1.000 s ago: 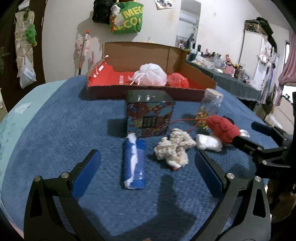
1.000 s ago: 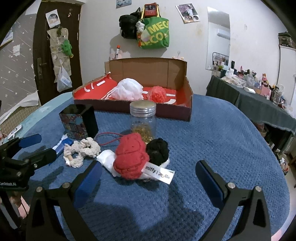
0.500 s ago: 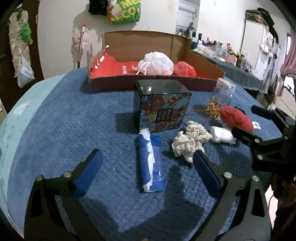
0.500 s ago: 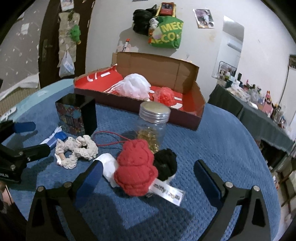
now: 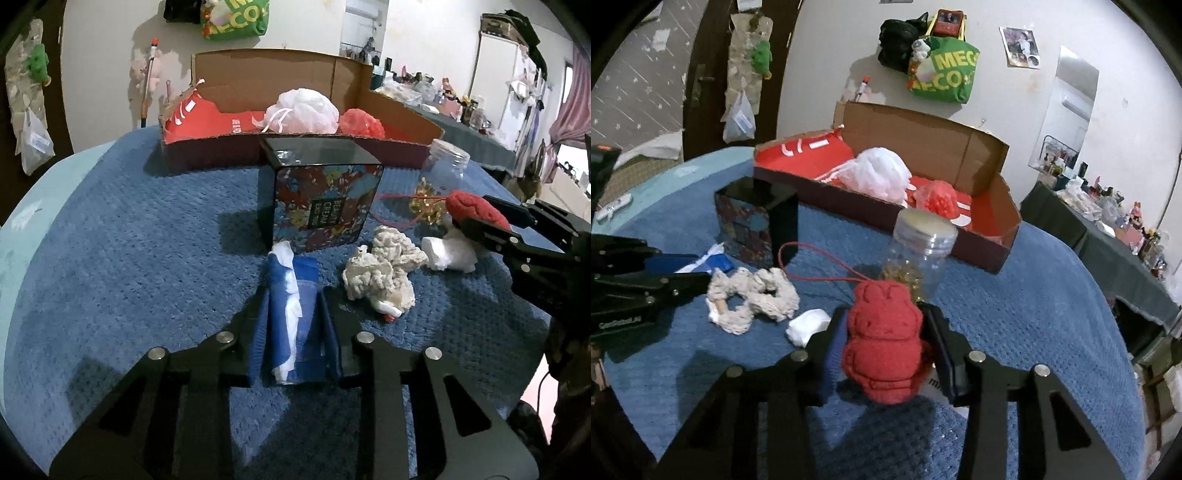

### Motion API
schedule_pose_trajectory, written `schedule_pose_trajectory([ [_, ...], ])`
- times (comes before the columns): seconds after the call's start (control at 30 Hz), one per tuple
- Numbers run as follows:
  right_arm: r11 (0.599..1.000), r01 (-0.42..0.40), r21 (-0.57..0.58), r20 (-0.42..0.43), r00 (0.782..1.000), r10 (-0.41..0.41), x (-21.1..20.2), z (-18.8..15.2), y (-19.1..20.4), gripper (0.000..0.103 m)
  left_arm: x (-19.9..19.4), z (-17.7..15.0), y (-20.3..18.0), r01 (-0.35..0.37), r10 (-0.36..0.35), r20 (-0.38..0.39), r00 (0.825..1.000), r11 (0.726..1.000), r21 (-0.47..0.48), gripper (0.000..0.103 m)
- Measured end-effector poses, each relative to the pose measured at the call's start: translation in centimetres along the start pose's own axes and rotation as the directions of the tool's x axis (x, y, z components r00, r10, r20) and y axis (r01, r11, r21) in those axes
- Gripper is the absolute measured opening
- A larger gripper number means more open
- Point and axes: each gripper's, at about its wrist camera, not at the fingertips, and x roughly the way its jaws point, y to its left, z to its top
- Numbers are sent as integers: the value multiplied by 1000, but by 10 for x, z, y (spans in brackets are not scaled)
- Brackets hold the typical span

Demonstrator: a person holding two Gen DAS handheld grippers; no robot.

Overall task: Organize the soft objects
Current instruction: 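Grasp the blue tissue pack with the left tool while the right tool grasps the red knit bunny, then carry the blue tissue pack and red knit bunny into the red box with both tools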

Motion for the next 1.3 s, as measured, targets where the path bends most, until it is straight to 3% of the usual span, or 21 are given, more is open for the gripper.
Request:
schedule_pose_trajectory([
  [0.3, 999, -33, 41, 26, 999, 32, -11, 2, -4, 45, -10, -1, -5, 18, -18, 13, 1000, 1000, 9, 25],
  [0.73, 990, -81, 112, 29, 996, 78, -32, 1, -27, 45, -18, 12, 7, -13, 13, -15, 1000, 1000, 24, 25],
  [1.07, 984, 14, 178, -51, 999, -4, -25, 0, -79, 45, 3, 43, 47, -53, 55, -93, 994, 998, 23, 25],
  [1.3, 975, 72, 208, -106, 993, -51, -3, 6, -112, 45, 21, 68, 64, -38, 44, -135, 990, 998, 42, 25],
])
